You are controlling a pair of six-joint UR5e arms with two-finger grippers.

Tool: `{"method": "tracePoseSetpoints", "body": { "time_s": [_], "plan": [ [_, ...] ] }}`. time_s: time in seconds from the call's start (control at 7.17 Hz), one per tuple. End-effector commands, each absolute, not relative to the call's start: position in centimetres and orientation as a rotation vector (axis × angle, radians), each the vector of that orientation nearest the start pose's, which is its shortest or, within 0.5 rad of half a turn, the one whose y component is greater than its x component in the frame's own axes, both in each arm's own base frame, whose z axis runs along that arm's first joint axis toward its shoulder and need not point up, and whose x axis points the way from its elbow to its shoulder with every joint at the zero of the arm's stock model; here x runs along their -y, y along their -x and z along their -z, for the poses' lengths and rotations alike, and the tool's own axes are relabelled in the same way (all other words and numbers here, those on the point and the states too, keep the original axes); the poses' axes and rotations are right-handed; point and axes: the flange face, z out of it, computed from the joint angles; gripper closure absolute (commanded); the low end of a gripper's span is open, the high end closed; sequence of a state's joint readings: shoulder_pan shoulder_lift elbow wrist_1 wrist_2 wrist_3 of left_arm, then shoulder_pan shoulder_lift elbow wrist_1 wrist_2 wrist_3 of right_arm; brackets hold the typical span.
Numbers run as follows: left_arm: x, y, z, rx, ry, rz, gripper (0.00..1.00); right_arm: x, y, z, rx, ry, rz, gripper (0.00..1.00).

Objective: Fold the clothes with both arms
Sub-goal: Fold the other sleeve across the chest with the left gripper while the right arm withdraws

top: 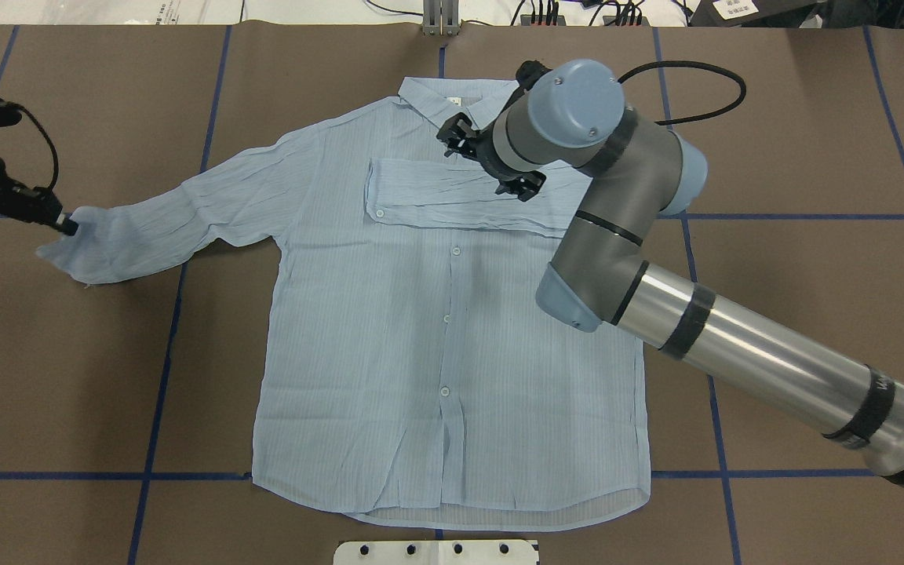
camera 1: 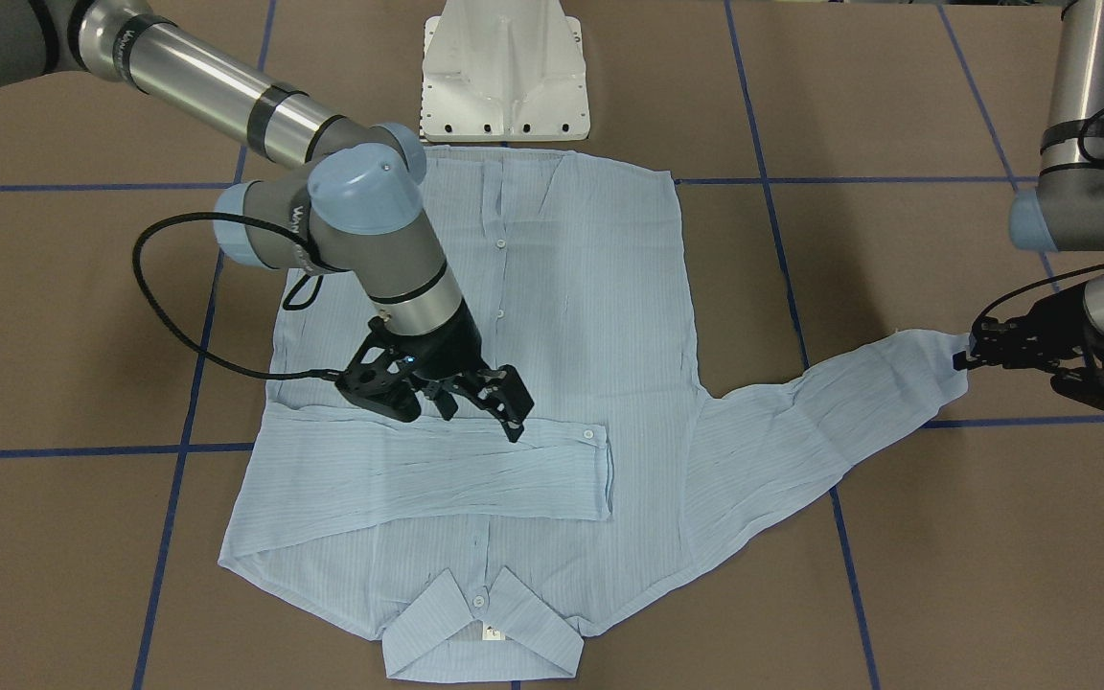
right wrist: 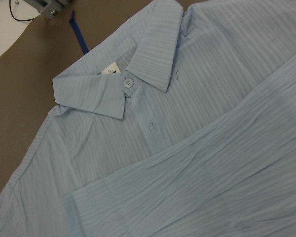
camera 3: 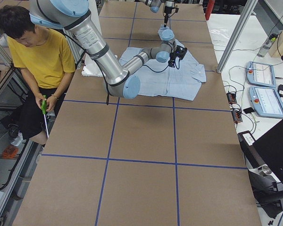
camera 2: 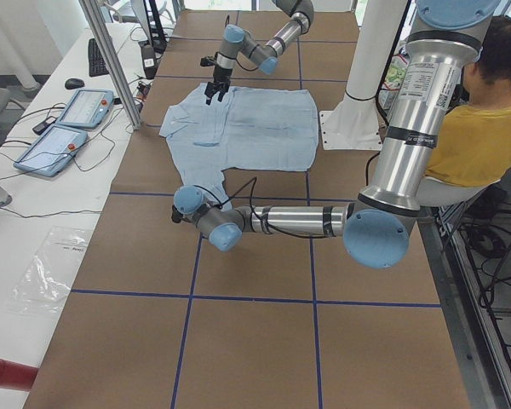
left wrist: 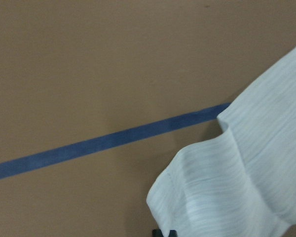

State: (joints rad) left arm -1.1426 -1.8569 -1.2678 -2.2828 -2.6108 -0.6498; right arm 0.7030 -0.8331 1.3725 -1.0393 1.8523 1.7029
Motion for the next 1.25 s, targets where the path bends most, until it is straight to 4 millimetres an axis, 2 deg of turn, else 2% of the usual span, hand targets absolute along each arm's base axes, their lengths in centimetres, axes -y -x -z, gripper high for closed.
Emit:
{"method": "tracePoseSetpoints", "body": {
  "time_s": [0.0,0.14,0.28,0.42,0.56,0.7,0.98,1.12],
  "plan": [
    [61.8,-26.2,-41.5,-1.269,0.005,-0.077,1.0,56.7,44.4,-30.4,1.062,-0.06,-0.513,0.0],
    [60.6,-31.7,-35.4,-1.3,0.058,-0.069,1.0,57.1,41.5,-33.9,1.034,-0.042,-0.473,0.0],
    [60.5,-36.9,-27.9,-1.317,0.061,0.015,1.0,57.4,36.9,-38.4,1.001,-0.038,-0.41,0.0],
    [58.1,-43.3,-21.2,-1.344,0.065,0.05,1.0,57.5,32.8,-42.2,0.967,-0.057,-0.365,0.0],
    [55.8,-48.7,-14.5,-1.38,0.036,0.129,1.0,57.6,30.1,-45.3,0.924,-0.086,-0.325,0.0],
    [55.0,-52.3,-9.7,-1.413,0.022,0.186,1.0,57.7,28.4,-46.8,0.905,-0.103,-0.303,0.0],
    [55.6,-57.4,-8.1,-1.473,0.007,0.269,1.0,57.7,28.0,-47.4,0.898,-0.102,-0.307,0.0],
    [54.9,-58.6,-7.8,-1.474,-0.004,0.273,0.83,57.6,28.0,-47.2,0.9,-0.105,-0.308,0.0]
  ]
}}
